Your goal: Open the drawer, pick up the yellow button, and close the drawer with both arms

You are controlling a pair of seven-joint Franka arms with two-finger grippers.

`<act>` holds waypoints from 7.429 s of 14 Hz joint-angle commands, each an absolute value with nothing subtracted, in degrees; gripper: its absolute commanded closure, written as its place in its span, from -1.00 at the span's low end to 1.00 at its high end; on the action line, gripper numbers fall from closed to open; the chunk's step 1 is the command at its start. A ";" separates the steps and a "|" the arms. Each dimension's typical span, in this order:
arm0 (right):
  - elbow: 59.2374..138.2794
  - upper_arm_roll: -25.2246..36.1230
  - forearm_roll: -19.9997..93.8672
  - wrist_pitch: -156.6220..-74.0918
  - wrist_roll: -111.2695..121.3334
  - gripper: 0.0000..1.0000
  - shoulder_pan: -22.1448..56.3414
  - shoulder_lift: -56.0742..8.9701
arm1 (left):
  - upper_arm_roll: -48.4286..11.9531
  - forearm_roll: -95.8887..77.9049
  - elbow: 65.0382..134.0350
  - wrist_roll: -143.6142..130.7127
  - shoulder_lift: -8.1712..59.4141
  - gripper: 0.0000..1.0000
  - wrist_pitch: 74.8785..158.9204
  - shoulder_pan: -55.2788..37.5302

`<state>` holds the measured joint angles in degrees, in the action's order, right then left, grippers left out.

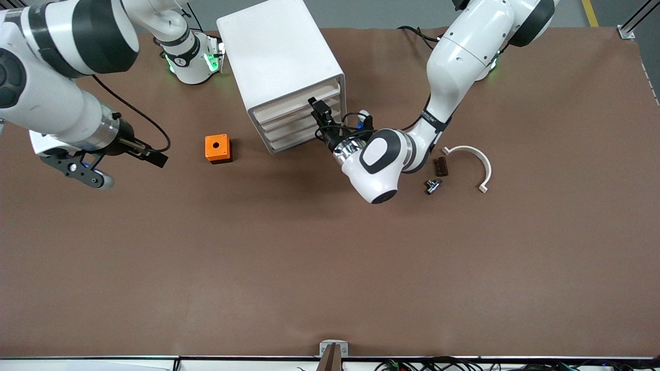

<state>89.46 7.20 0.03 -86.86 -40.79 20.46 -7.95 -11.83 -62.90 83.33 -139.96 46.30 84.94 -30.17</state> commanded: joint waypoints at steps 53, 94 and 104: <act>93.78 7.65 6.77 -103.89 -93.34 -0.43 58.27 -20.65 | -4.13 -23.12 72.16 -93.26 34.28 -0.97 82.88 -21.79; 86.31 8.00 1.49 -132.01 6.06 0.96 -1.05 -45.44 | -16.17 -10.02 81.04 -76.55 34.54 -0.99 107.67 -46.50; 85.69 7.91 1.49 -123.60 5.54 -1.00 0.00 -40.98 | -11.51 1.67 80.51 -76.12 29.81 -1.00 104.87 -32.98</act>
